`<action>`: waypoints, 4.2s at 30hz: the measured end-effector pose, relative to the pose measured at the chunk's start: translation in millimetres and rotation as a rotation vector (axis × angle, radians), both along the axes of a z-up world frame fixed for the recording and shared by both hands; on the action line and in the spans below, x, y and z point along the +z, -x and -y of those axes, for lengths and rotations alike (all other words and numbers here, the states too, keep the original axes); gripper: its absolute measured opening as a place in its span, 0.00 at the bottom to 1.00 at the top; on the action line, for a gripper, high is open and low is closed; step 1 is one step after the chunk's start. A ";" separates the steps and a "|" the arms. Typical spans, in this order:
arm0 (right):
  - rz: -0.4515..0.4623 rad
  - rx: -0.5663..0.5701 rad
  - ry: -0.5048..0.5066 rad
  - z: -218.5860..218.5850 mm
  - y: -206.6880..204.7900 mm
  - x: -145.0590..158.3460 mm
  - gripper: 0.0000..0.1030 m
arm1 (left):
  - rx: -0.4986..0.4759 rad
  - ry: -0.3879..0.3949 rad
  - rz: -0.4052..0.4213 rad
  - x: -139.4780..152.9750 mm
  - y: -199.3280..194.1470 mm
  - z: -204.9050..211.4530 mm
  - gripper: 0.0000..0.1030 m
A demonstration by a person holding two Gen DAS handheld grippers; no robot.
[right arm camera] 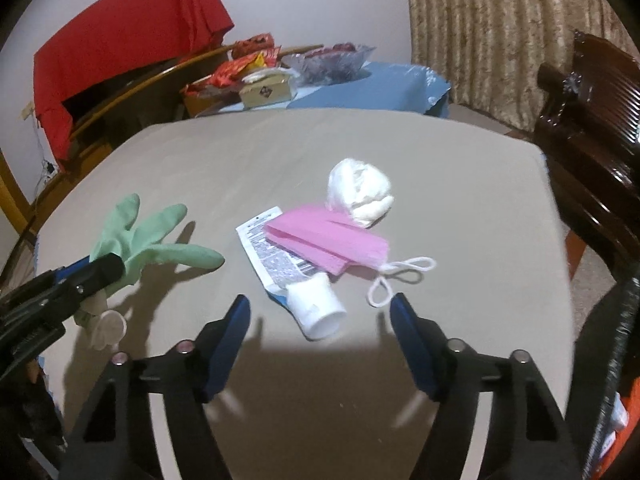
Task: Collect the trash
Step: 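Grasp the green glove cuff with the left tool, then grasp the white tube with the right tool while the left tool holds the glove, then carry the glove and tube over the bin and open both tools to drop them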
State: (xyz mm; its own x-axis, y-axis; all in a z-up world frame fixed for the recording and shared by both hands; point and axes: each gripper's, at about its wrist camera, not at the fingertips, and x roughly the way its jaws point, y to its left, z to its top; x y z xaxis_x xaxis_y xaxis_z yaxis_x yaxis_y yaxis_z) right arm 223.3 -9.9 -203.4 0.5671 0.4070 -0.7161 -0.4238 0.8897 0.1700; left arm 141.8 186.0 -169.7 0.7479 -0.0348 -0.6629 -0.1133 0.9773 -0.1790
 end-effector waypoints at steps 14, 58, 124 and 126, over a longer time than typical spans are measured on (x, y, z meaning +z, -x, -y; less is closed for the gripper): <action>-0.072 0.066 -0.029 -22.9 10.9 -0.5 0.55 | 0.043 0.007 -0.022 -9.6 3.8 -21.3 0.23; -0.117 0.084 0.002 -15.5 39.4 -9.9 0.42 | 0.021 0.008 -0.040 -9.7 32.1 -6.5 0.24; 0.252 -0.466 -0.022 309.1 141.4 145.1 0.36 | -0.564 0.039 0.208 104.2 10.6 304.0 0.24; 0.240 -0.491 -0.016 321.2 140.2 139.5 0.36 | -0.591 0.039 0.199 100.4 7.5 318.1 0.24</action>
